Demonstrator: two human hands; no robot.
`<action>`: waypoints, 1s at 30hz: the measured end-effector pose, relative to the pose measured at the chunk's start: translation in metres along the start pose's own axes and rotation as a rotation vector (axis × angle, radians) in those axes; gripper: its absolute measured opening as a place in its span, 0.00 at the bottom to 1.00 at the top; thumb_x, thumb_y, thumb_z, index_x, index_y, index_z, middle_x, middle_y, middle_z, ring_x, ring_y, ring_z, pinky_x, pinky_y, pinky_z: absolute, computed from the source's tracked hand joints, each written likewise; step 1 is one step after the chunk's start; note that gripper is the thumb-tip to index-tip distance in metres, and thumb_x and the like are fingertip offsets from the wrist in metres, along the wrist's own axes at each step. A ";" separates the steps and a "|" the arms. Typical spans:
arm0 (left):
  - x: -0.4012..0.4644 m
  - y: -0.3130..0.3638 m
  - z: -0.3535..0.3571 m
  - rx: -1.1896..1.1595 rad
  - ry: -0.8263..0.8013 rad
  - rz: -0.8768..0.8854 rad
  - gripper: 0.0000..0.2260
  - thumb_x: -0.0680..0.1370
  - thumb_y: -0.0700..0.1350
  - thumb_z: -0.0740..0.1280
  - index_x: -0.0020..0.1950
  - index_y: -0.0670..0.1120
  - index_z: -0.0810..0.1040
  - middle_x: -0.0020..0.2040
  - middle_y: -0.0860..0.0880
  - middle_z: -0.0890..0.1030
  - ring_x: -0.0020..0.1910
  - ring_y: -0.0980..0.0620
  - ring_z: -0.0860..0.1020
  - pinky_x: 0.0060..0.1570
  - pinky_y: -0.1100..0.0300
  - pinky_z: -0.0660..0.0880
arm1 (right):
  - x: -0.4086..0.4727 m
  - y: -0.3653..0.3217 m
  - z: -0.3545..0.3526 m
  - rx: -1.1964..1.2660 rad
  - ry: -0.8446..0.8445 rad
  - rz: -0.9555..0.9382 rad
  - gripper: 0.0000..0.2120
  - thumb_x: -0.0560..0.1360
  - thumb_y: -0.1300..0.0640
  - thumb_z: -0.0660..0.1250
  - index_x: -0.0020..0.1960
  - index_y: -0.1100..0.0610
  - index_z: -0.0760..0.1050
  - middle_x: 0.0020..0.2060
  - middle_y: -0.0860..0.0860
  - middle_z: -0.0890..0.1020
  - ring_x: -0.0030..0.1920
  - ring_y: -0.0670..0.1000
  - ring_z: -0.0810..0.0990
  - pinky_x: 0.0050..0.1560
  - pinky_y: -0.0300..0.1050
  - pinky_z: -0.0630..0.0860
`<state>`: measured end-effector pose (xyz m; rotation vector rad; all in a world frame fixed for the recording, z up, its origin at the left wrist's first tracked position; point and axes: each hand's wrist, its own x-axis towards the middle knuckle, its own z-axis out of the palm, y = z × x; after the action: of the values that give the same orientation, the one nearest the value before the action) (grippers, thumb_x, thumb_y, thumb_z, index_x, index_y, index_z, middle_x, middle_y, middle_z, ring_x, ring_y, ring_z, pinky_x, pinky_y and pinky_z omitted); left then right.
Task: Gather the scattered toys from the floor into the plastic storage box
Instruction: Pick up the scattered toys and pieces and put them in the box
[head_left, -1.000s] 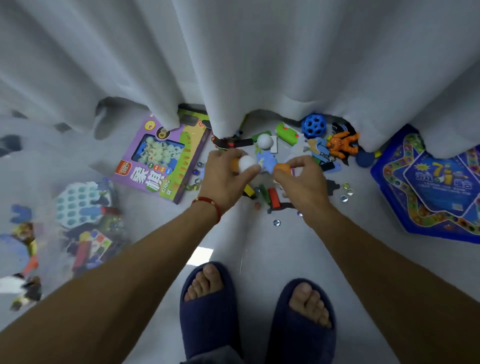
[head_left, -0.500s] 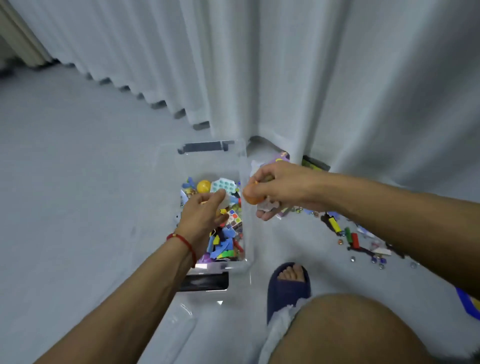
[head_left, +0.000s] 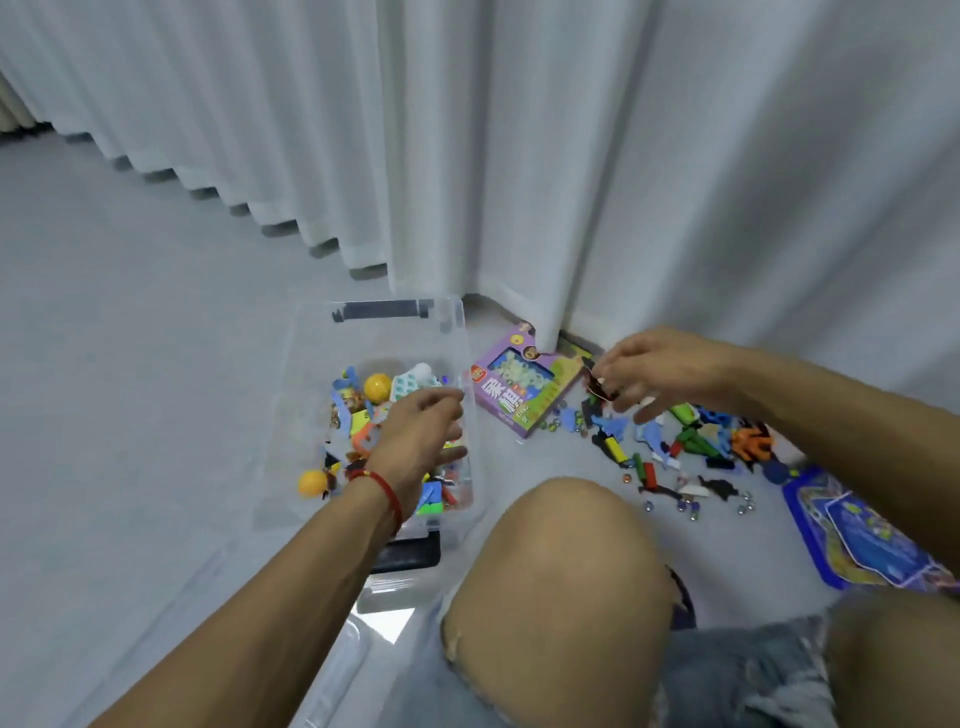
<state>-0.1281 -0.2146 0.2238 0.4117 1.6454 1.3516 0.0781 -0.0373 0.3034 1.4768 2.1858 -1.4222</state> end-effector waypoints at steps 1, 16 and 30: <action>0.003 -0.003 0.014 0.031 -0.033 0.003 0.10 0.78 0.41 0.63 0.55 0.46 0.81 0.52 0.43 0.80 0.48 0.47 0.79 0.44 0.53 0.81 | -0.001 0.020 -0.009 0.003 0.034 0.035 0.12 0.81 0.52 0.65 0.61 0.57 0.76 0.55 0.54 0.81 0.51 0.54 0.84 0.46 0.47 0.83; 0.135 -0.098 0.227 0.489 -0.275 -0.039 0.11 0.78 0.42 0.65 0.60 0.48 0.78 0.56 0.50 0.79 0.52 0.51 0.78 0.54 0.50 0.80 | 0.104 0.310 0.007 -0.166 0.268 0.289 0.21 0.75 0.51 0.69 0.67 0.54 0.72 0.63 0.56 0.77 0.60 0.56 0.76 0.56 0.46 0.73; 0.253 -0.173 0.389 1.143 -0.677 0.741 0.19 0.76 0.39 0.67 0.67 0.44 0.75 0.65 0.44 0.76 0.63 0.45 0.73 0.62 0.57 0.68 | 0.227 0.421 -0.050 -0.622 0.741 0.271 0.31 0.72 0.60 0.72 0.72 0.55 0.66 0.68 0.55 0.71 0.61 0.58 0.72 0.54 0.53 0.74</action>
<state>0.1100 0.1408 -0.0261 2.0393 1.5385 0.4233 0.3103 0.1763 -0.0592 2.0929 2.3067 -0.0435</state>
